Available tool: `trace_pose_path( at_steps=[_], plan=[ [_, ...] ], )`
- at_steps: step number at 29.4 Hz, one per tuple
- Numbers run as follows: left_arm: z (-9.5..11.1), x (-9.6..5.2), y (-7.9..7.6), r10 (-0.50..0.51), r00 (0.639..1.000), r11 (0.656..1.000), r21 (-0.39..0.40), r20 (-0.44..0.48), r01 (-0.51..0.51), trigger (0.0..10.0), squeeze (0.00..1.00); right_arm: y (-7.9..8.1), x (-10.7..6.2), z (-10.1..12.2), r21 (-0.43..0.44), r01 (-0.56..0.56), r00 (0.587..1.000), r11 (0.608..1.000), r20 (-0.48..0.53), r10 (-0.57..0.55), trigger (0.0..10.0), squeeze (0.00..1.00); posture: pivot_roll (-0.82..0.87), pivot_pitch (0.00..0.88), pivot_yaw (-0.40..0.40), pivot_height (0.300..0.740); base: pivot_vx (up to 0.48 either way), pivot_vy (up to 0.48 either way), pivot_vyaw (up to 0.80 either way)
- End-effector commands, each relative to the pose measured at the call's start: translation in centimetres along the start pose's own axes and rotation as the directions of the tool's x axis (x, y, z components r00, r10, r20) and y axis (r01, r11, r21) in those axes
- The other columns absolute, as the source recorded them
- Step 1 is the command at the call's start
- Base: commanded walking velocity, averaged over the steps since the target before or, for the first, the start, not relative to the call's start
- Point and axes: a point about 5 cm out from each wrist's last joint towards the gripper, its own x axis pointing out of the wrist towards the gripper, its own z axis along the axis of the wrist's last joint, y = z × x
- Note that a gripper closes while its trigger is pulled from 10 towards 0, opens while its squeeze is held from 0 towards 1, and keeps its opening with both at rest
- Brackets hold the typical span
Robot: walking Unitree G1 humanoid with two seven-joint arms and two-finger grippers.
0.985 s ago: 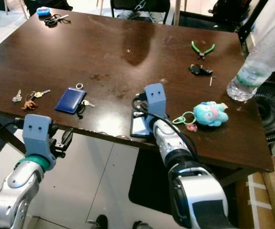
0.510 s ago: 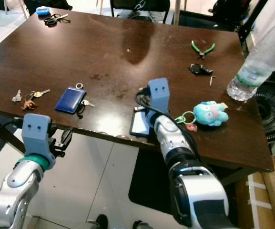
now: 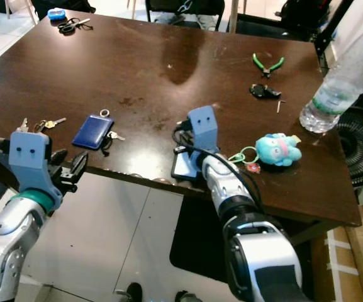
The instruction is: Hang keys on a hook
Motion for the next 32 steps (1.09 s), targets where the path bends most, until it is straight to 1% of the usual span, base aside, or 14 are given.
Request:
trace_pose_path(
  at_steps=[1,6,7,9,10,12,13,14,15,17,20,24,28,32],
  plan=[
    [-1.0,-0.4,0.4,0.007,0.999,1.0,0.012,-0.041,-0.007,10.0,0.0,0.5,-0.3,-1.5,-0.003,-0.027,0.998,1.0,-0.057,0.027,10.0,1.0,0.02,0.15,0.082,0.74,0.0,0.0,0.0],
    [-1.5,-0.6,0.6,0.01,0.998,1.0,0.023,-0.057,-0.009,10.0,0.0,0.4,-0.3,-1.8,-0.005,-0.027,0.997,1.0,-0.071,0.027,10.0,1.0,0.02,0.154,0.08,0.74,0.0,0.0,0.0],
    [-2.1,-0.6,0.7,0.01,0.997,1.0,0.03,-0.073,-0.008,10.0,0.0,-0.2,-0.5,-2.0,0.06,-0.009,0.996,0.998,-0.09,0.014,10.0,1.0,0.01,0.156,0.081,0.74,0.0,0.0,0.0],
    [-2.1,-0.6,0.7,0.01,0.997,1.0,0.03,-0.073,-0.008,10.0,0.0,-0.2,-0.5,-2.0,0.06,-0.009,0.996,0.998,-0.09,0.014,10.0,1.0,0.01,0.156,0.081,0.74,0.0,0.0,0.0],
    [-2.4,-0.6,0.7,0.01,0.996,0.999,0.031,-0.085,-0.008,10.0,0.0,-0.7,-0.7,-2.2,0.148,-0.002,0.995,0.989,-0.103,0.017,10.0,1.0,0.01,0.158,0.08,0.74,0.0,0.0,0.0],
    [-2.4,-0.6,0.7,0.01,0.996,0.999,0.031,-0.085,-0.008,10.0,0.0,-0.7,-0.7,-2.2,0.148,-0.002,0.995,0.989,-0.103,0.017,10.0,1.0,0.01,0.158,0.08,0.74,0.0,0.0,0.0],
    [-2.6,-0.6,0.7,0.01,0.995,1.0,0.029,-0.096,-0.007,10.0,0.0,-1.0,-0.8,-2.2,0.224,-0.008,0.994,0.975,-0.102,0.032,10.0,0.0,0.01,0.158,0.08,0.74,0.0,0.0,0.0],
    [-2.6,-0.6,0.7,0.01,0.995,1.0,0.029,-0.096,-0.007,10.0,0.0,-1.0,-0.8,-2.2,0.224,-0.008,0.994,0.975,-0.102,0.032,10.0,0.0,0.01,0.158,0.08,0.74,0.0,0.0,0.0],
    [-2.7,-0.6,0.8,0.01,0.995,1.0,0.027,-0.102,-0.008,10.0,0.0,-1.2,-0.9,-2.0,0.305,-0.018,0.995,0.952,-0.084,0.046,10.0,0.0,0.01,0.161,0.08,0.74,0.0,0.0,0.0],
    [-2.7,-0.6,0.8,0.011,0.994,1.0,0.027,-0.107,-0.009,10.0,0.0,-1.4,-0.9,-1.7,0.353,-0.028,0.997,0.935,-0.056,0.051,10.0,0.0,0.01,0.161,0.08,0.74,0.0,0.0,0.0],
    [-2.7,-0.6,0.8,0.012,0.994,1.0,0.025,-0.112,-0.009,10.0,0.0,-1.6,-0.8,-1.2,0.366,-0.029,0.999,0.93,-0.028,0.042,10.0,0.0,0.01,0.162,0.082,0.74,0.0,0.0,0.0],
    [-2.8,-0.6,0.8,0.013,0.993,1.0,0.023,-0.119,-0.01,10.0,0.0,-1.6,-0.7,-0.3,0.296,-0.047,0.999,0.954,0.029,0.04,10.0,0.0,0.01,0.162,0.082,0.74,0.0,0.0,0.0],
    [-2.9,-0.5,0.8,0.012,0.993,1.0,0.026,-0.121,-0.009,10.0,0.0,0.8,-0.2,0.2,0.219,-0.158,0.987,0.963,0.056,0.149,10.0,0.0,0.01,0.163,0.083,0.74,0.0,0.0,0.0],
    [-3.0,-0.5,0.8,0.012,0.993,1.0,0.027,-0.121,-0.009,10.0,0.0,1.3,-0.2,0.0,0.195,-0.18,0.984,0.964,0.046,0.175,10.0,0.0,0.01,0.163,0.083,0.74,0.0,0.0,0.0]
  ],
)
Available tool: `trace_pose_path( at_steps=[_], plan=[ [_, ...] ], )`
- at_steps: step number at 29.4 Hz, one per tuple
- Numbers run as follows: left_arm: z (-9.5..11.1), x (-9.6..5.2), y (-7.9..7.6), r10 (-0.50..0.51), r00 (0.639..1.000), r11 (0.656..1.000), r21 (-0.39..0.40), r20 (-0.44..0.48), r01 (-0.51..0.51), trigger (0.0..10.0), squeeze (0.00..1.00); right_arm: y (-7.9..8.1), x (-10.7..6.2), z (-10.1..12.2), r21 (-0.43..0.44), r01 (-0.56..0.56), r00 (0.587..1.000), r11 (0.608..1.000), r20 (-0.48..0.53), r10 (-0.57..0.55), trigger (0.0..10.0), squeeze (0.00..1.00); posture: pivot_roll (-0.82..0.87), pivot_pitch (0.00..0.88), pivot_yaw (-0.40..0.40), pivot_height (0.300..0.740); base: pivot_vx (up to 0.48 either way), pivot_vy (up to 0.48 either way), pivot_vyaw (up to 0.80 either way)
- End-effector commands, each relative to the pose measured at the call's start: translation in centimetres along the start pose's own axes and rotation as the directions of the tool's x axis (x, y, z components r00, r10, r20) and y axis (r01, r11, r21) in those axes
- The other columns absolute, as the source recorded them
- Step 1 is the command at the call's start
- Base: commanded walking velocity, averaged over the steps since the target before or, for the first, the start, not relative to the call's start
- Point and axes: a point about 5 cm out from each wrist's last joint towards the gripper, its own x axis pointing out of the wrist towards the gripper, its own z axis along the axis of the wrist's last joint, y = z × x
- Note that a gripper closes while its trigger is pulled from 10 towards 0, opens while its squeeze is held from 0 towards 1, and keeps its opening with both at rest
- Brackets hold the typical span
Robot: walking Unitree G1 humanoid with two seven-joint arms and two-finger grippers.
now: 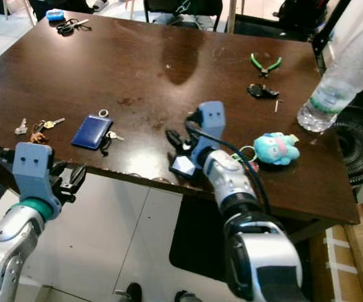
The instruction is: Hang keys on a hook
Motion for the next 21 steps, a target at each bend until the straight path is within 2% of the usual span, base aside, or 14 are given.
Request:
trace_pose_path(
  at_steps=[1,2,11,12,13,14,15,16,17,21],
  plan=[
    [-0.8,-0.1,0.1,0.006,1.0,1.0,0.008,-0.03,-0.006,10.0,0.0,0.4,-0.3,-1.6,-0.027,-0.028,0.998,0.999,-0.061,0.026,10.0,0.0,0.0,0.164,0.082,0.74,0.0,0.0,0.0],
    [-0.8,-0.1,0.1,0.006,1.0,1.0,0.008,-0.03,-0.006,10.0,0.0,0.5,-0.4,-2.1,-0.055,-0.036,0.996,0.998,-0.086,0.031,10.0,0.0,0.0,0.165,0.082,0.74,0.0,0.0,0.0],
    [-0.8,-0.1,0.0,0.006,1.0,1.0,0.007,-0.03,-0.005,10.0,0.0,-0.4,-1.0,-2.4,-0.074,-0.01,0.994,0.997,-0.107,0.002,10.0,0.0,0.0,0.164,0.081,0.74,0.0,0.0,0.0],
    [-0.8,-0.1,0.0,0.005,1.0,1.0,0.007,-0.03,-0.005,10.0,0.0,-2.1,-1.7,-1.9,-0.08,0.054,0.993,0.995,-0.103,-0.062,10.0,0.0,-0.01,0.164,0.081,0.74,0.0,0.0,0.0],
    [-0.8,-0.1,0.0,0.005,1.0,1.0,0.007,-0.03,-0.005,10.0,0.0,-2.1,-1.7,-1.9,-0.08,0.054,0.993,0.995,-0.103,-0.062,10.0,0.0,-0.01,0.164,0.081,0.74,0.0,0.0,0.0],
    [-0.9,-0.1,0.0,0.005,1.0,1.0,0.006,-0.031,-0.004,10.0,0.0,-4.0,-2.6,-1.2,-0.088,0.118,0.987,0.989,-0.096,-0.126,10.0,0.0,-0.01,0.163,0.083,0.74,0.0,0.0,0.0],
    [-0.9,-0.1,0.0,0.005,1.0,1.0,0.006,-0.031,-0.004,10.0,0.0,-4.0,-2.6,-1.2,-0.088,0.118,0.987,0.989,-0.096,-0.126,10.0,0.0,-0.01,0.163,0.083,0.74,0.0,0.0,0.0],
    [-0.9,0.0,0.0,0.002,0.999,1.0,0.007,-0.032,-0.002,10.0,0.0,-6.7,-4.3,-0.1,-0.112,0.204,0.974,0.973,-0.08,-0.213,10.0,0.0,-0.01,0.163,0.083,0.74,0.0,0.0,0.0],
    [-0.9,0.0,0.0,0.002,0.999,1.0,0.007,-0.033,-0.001,10.0,0.0,-7.3,-4.7,0.2,-0.118,0.218,0.971,0.969,-0.077,-0.228,10.0,0.0,-0.02,0.163,0.086,0.74,0.0,0.0,0.0],
    [-1.0,0.0,0.0,-0.001,0.999,1.0,0.008,-0.035,0.001,10.0,0.0,-7.3,-5.0,0.1,-0.124,0.202,0.973,0.972,-0.086,-0.213,10.0,0.0,-0.02,0.163,0.087,0.74,0.0,0.0,0.0]
  ],
)
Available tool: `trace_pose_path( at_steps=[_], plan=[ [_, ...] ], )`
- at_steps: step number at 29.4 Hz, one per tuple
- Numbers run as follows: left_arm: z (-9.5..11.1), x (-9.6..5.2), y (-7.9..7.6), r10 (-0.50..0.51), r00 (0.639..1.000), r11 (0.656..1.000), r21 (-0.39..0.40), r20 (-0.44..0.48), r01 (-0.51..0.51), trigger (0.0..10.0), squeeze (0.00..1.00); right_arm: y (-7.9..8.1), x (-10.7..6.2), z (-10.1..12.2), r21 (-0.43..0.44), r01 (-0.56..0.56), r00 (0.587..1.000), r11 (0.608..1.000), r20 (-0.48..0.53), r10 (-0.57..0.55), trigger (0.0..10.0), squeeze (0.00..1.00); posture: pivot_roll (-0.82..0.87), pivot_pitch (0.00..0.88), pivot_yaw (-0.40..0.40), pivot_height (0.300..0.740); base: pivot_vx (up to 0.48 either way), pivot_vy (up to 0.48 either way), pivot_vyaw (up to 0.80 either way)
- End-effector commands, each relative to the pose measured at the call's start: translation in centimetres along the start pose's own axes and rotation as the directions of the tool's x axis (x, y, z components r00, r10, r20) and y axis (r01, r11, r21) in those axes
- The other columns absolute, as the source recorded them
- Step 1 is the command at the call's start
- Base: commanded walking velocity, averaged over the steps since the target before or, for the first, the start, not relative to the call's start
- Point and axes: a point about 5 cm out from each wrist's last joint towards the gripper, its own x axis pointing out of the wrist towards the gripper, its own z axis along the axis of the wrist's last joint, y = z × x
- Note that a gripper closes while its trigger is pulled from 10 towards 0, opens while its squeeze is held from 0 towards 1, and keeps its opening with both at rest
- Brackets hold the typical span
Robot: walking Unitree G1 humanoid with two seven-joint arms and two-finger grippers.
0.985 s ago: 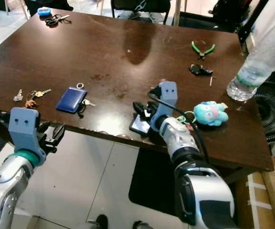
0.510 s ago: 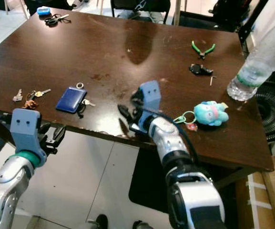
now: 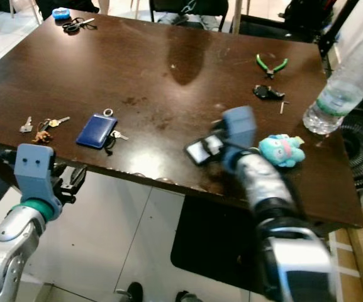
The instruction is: Hang keys on a hook
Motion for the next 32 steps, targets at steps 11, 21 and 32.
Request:
trace_pose_path(
  at_steps=[11,21,32],
  plan=[
    [-0.9,0.0,0.1,0.005,0.999,1.0,0.003,-0.033,-0.005,10.0,0.0,2.4,0.1,-2.7,-0.061,-0.127,0.987,0.99,-0.104,0.12,10.0,0.0,-0.02,0.161,0.085,0.74,0.0,0.0,0.0],
    [-1.0,0.1,0.0,0.005,0.999,1.0,0.001,-0.032,-0.005,10.0,0.0,1.8,-0.3,-3.9,-0.316,-0.07,0.983,0.946,-0.183,0.012,10.0,0.0,-0.02,0.149,0.081,0.74,0.0,0.0,0.0],
    [-1.2,0.1,0.0,0.005,0.999,1.0,0.0,-0.033,-0.005,10.0,0.0,3.3,0.2,-2.3,-0.393,-0.035,0.999,0.919,-0.018,0.031,10.0,0.0,-0.02,0.138,0.081,0.74,0.0,0.0,0.0]
  ],
)
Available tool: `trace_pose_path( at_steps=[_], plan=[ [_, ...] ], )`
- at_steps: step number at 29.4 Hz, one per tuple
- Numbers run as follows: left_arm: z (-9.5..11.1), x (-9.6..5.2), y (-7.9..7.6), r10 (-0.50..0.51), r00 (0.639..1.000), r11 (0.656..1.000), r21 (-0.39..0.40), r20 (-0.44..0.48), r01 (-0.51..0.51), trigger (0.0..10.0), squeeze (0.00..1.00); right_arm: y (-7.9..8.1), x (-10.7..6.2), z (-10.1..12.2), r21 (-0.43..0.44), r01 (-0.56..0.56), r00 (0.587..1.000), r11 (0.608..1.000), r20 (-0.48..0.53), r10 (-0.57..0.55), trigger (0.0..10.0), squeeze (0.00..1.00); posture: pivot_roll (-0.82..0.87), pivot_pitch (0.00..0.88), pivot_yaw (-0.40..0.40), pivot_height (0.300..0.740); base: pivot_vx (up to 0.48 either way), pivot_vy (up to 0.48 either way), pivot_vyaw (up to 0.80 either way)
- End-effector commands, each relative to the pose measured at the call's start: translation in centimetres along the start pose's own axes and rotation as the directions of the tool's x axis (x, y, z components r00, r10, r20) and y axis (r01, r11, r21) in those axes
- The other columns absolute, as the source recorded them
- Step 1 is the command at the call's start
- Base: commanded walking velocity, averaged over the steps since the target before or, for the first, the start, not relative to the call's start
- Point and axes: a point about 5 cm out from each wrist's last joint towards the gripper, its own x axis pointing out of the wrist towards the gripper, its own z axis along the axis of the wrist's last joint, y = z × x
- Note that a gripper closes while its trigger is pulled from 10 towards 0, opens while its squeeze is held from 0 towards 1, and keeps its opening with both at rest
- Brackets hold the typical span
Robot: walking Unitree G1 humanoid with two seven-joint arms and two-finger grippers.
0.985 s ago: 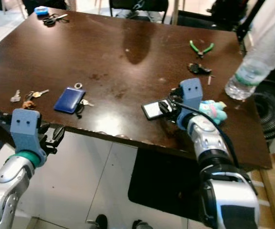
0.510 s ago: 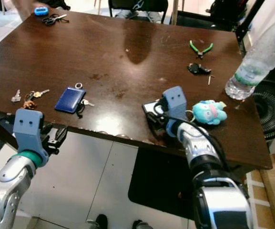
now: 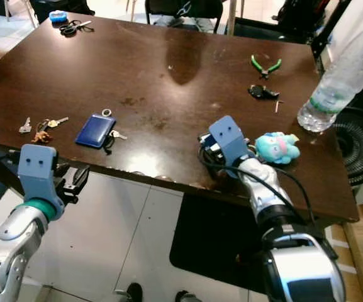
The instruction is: Hang keys on a hook
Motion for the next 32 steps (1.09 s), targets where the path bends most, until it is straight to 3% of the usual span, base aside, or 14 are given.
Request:
trace_pose_path(
  at_steps=[1,4,7,12,17,21,22,23,25,27,28,30,32],
  plan=[
    [-0.8,-0.2,0.1,0.009,1.0,1.0,0.004,-0.026,-0.009,10.0,0.0,1.4,0.1,-0.2,0.021,-0.039,0.999,0.999,0.023,0.039,10.0,0.0,-0.02,0.138,0.081,0.74,0.0,0.0,0.0],
    [-0.8,-0.2,0.2,0.01,1.0,1.0,0.005,-0.027,-0.01,10.0,0.0,3.0,0.3,0.1,0.046,-0.085,0.995,0.995,0.048,0.083,10.0,0.0,-0.02,0.137,0.081,0.74,0.0,0.0,0.0],
    [-0.8,-0.2,0.2,0.011,1.0,1.0,0.005,-0.027,-0.011,10.0,0.0,5.3,0.5,-0.1,0.164,-0.173,0.984,0.971,0.059,0.165,10.0,0.0,-0.01,0.141,0.081,0.74,0.0,0.0,0.0],
    [-0.8,-0.2,0.2,0.011,1.0,1.0,0.005,-0.026,-0.011,10.0,0.0,5.8,0.5,-0.1,0.197,-0.193,0.981,0.961,0.064,0.183,10.0,0.0,-0.01,0.141,0.081,0.74,0.0,0.0,0.0],
    [-0.8,-0.2,0.2,0.011,1.0,1.0,0.003,-0.024,-0.011,10.0,0.0,8.9,0.4,-0.2,0.246,-0.332,0.943,0.911,0.072,0.324,10.0,0.0,-0.02,0.147,0.078,0.74,0.0,0.0,0.0],
    [-0.7,-0.1,0.1,0.012,1.0,1.0,0.002,-0.023,-0.012,10.0,0.0,9.7,0.3,0.0,0.263,-0.364,0.931,0.894,0.089,0.353,10.0,0.0,-0.01,0.148,0.077,0.74,0.0,0.0,0.0],
    [-0.7,-0.1,0.1,0.013,1.0,1.0,0.001,-0.022,-0.013,10.0,0.0,9.8,0.4,0.3,0.324,-0.366,0.931,0.873,0.115,0.347,10.0,0.0,-0.01,0.148,0.077,0.74,0.0,0.0,0.0],
    [-0.7,-0.1,0.1,0.013,1.0,1.0,0.001,-0.022,-0.013,10.0,0.0,9.8,0.4,0.3,0.324,-0.366,0.931,0.873,0.115,0.347,10.0,0.0,-0.01,0.148,0.077,0.74,0.0,0.0,0.0],
    [-0.7,-0.1,0.1,0.013,1.0,1.0,0.001,-0.022,-0.013,10.0,0.0,7.7,0.9,0.8,0.469,-0.278,0.961,0.839,0.131,0.245,10.0,0.0,-0.01,0.148,0.078,0.74,0.0,0.0,0.0],
    [-0.7,-0.1,0.1,0.013,1.0,1.0,0.001,-0.022,-0.013,10.0,0.0,7.7,0.9,0.8,0.469,-0.278,0.961,0.839,0.131,0.245,10.0,0.0,-0.01,0.148,0.078,0.74,0.0,0.0,0.0],
    [-0.7,-0.1,0.2,0.014,1.0,1.0,0.002,-0.022,-0.014,10.0,0.0,5.9,1.0,0.8,0.509,-0.216,0.976,0.833,0.111,0.186,10.0,0.0,-0.01,0.148,0.081,0.74,0.0,0.0,0.0],
    [-0.7,-0.1,0.2,0.014,1.0,1.0,0.002,-0.022,-0.014,10.0,0.0,5.9,1.0,0.8,0.509,-0.216,0.976,0.833,0.111,0.186,10.0,0.0,-0.01,0.148,0.081,0.74,0.0,0.0,0.0],
    [-0.7,0.0,0.1,0.01,1.0,1.0,0.003,-0.023,-0.01,10.0,0.0,2.5,1.2,1.0,0.525,-0.12,0.993,0.843,0.069,0.098,10.0,0.0,-0.02,0.151,0.084,0.74,0.0,0.0,0.0]
  ],
)
